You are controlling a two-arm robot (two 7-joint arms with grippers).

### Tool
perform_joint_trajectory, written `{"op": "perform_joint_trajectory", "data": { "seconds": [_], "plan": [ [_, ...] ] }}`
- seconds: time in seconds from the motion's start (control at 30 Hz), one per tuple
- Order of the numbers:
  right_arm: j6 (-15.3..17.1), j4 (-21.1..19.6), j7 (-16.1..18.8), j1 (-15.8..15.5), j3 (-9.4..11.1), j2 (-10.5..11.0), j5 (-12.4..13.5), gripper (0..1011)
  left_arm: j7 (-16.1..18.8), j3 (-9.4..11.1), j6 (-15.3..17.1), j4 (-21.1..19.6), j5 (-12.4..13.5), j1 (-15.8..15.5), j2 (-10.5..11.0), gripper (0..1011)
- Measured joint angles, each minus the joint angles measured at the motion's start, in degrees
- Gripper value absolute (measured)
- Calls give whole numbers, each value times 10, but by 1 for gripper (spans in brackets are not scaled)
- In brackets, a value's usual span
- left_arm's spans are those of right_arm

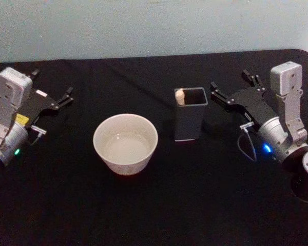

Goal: Pick up the stirring spoon with one hand, stir inside the cup, then place it back in its original position.

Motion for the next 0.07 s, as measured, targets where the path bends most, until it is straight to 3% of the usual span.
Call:
{"op": "perform_joint_trajectory", "data": {
  "seconds": [0.07],
  "plan": [
    [0,0,0,0,0,0,0,1002,0,0,0,0,0,0,0,1001]
  ]
}}
